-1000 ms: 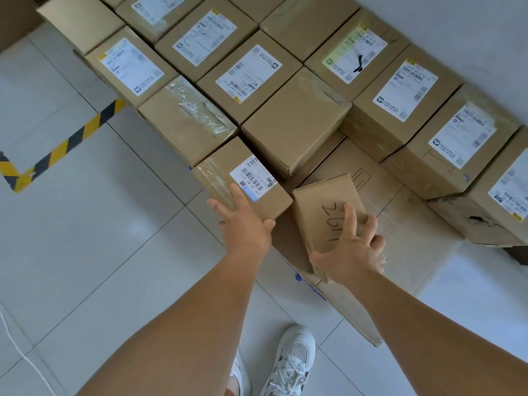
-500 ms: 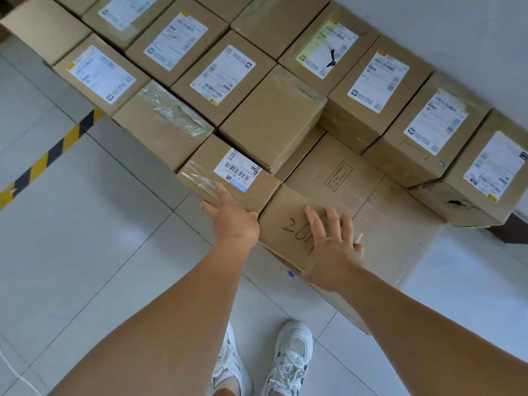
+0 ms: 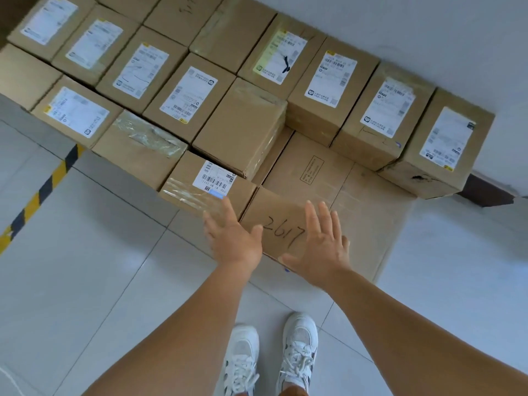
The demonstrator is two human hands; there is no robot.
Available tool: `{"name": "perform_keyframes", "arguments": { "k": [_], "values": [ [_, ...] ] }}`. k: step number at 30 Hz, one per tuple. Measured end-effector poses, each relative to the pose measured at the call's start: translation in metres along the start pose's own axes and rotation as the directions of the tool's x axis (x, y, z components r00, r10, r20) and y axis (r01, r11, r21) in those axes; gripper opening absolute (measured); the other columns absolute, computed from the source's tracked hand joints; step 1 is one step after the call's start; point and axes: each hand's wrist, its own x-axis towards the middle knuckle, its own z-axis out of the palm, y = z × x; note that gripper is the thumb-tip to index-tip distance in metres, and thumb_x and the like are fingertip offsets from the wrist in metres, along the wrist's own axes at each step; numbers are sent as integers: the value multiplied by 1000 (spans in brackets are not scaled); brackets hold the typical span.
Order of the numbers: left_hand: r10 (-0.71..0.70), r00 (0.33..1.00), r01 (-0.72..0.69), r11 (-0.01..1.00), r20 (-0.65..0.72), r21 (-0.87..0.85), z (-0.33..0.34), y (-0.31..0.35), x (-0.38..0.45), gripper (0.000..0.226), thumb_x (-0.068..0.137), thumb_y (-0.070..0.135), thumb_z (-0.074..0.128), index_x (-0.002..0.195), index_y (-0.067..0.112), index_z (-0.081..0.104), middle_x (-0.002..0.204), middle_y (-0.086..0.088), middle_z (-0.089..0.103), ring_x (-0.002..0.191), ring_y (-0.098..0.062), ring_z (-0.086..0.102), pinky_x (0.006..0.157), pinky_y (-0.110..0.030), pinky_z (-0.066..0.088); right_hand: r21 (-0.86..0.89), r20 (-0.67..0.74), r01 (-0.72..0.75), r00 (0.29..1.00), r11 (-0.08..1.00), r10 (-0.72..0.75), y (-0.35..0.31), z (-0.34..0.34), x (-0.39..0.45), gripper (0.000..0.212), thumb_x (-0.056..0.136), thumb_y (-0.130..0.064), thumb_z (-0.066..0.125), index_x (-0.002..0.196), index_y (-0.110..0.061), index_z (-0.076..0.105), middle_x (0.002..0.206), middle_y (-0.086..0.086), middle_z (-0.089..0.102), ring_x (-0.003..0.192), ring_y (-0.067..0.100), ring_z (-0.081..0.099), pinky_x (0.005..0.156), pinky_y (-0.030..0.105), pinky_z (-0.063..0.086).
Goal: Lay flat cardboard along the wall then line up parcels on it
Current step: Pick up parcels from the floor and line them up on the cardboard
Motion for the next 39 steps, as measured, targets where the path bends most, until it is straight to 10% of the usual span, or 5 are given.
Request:
{"name": "perform_keyframes", "arguments": {
  "k": [15, 29, 39],
  "values": [
    [523, 767, -574, 818, 373, 32, 52, 58, -156, 75, 91, 32, 59, 152, 26, 15, 154, -2, 26, 139, -21, 29, 105, -33, 31, 651, -181, -339, 799, 679, 573, 89, -14, -154, 80, 95, -41, 49, 153, -13, 2, 161, 5, 3, 148, 20, 3, 118, 28, 5],
    [541, 418, -806, 592, 730, 23, 198, 75, -354, 73, 93, 33, 56, 152, 28, 13, 151, -2, 30, 136, -19, 35, 104, -31, 31, 892, -8, -407, 419, 196, 908, 264, 41, -327, 80, 95, -43, 50, 153, -18, 2, 161, -1, 2, 148, 17, 4, 117, 32, 11],
    [497, 370, -855, 512, 785, 79, 307, 97, -501, 75, 93, 36, 56, 151, 33, 10, 151, 1, 30, 136, -18, 34, 103, -35, 35, 944, 56, -325, 317, 53, 947, 422, 41, -434, 80, 93, -40, 53, 153, -17, 6, 160, 0, 8, 146, 19, 13, 117, 35, 18]
  ]
}}
